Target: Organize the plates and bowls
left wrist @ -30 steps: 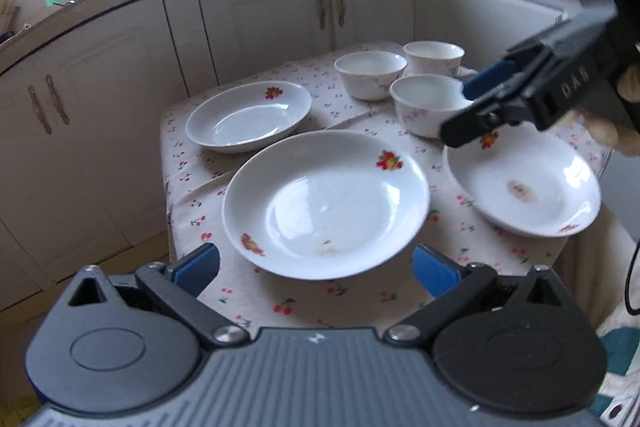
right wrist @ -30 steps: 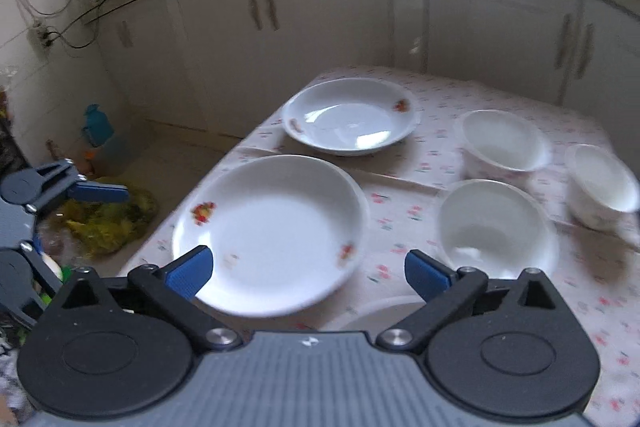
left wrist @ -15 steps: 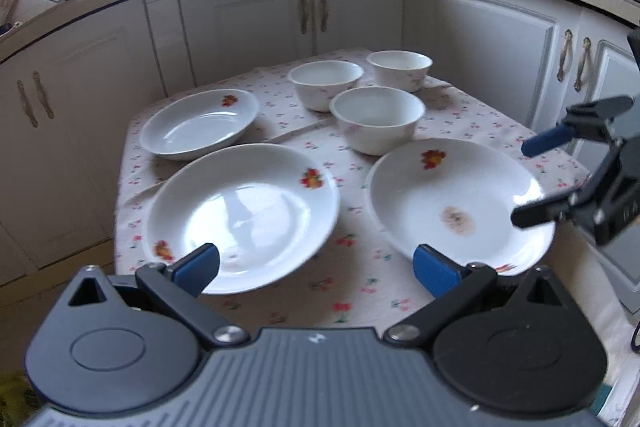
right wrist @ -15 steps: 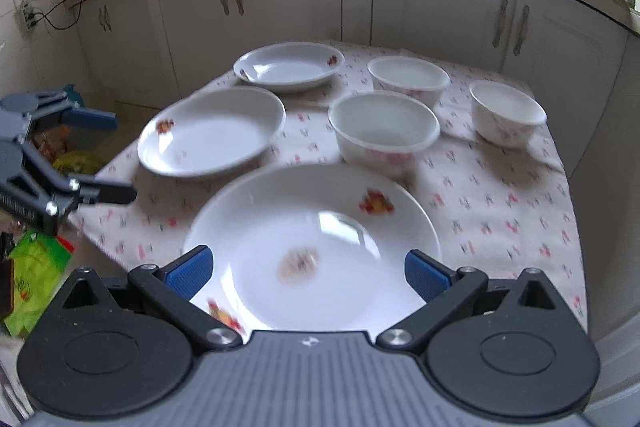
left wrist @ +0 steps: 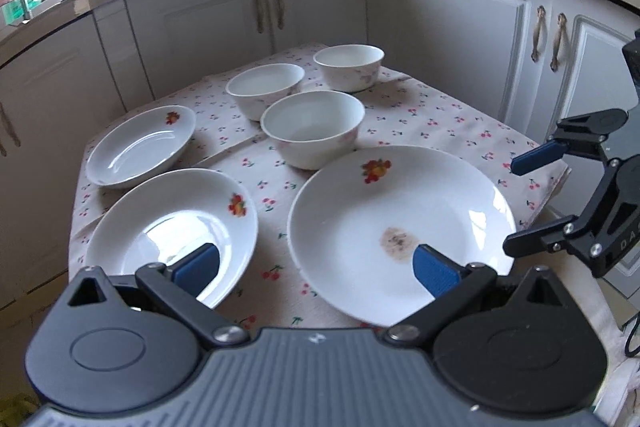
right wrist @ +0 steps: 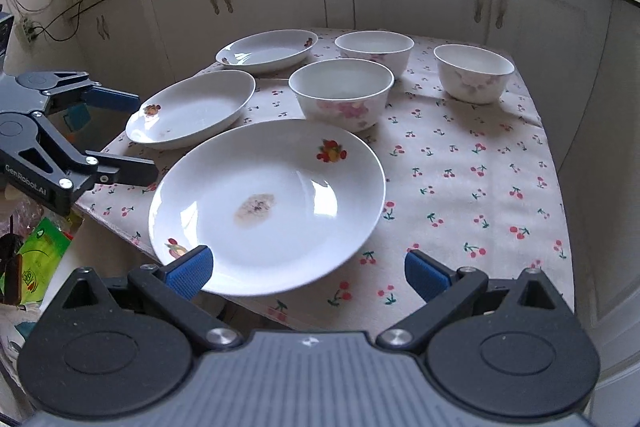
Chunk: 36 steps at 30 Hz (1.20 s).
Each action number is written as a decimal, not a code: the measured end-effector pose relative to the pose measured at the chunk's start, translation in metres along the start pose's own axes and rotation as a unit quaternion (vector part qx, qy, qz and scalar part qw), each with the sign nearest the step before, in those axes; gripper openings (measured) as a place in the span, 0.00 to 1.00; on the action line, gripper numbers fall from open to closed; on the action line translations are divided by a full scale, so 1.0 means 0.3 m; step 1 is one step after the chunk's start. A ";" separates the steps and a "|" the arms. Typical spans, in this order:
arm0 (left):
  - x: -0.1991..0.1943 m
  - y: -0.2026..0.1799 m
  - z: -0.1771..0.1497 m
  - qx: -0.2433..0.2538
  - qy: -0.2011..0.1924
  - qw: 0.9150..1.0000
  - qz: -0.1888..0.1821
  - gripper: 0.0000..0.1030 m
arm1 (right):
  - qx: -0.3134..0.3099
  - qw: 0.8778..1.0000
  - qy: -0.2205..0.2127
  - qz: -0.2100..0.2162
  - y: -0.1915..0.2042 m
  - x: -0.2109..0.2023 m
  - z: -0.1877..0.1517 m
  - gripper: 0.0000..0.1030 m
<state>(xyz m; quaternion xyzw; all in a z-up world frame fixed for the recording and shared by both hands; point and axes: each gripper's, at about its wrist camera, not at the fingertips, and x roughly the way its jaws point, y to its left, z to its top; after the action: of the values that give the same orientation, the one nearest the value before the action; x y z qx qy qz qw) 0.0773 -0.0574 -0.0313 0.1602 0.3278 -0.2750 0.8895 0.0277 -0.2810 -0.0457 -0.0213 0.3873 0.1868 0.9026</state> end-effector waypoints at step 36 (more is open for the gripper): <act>0.199 -0.047 0.072 0.004 0.077 0.996 -0.032 0.95 | -0.177 0.981 0.005 0.078 -0.028 0.054 -0.039 0.81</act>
<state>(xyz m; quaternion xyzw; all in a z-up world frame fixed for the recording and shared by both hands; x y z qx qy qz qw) 0.1175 -0.1015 -0.0571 0.1742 0.3993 -0.2917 0.8515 0.0328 -0.2856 -0.0662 -0.1517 0.3534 0.3224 0.8650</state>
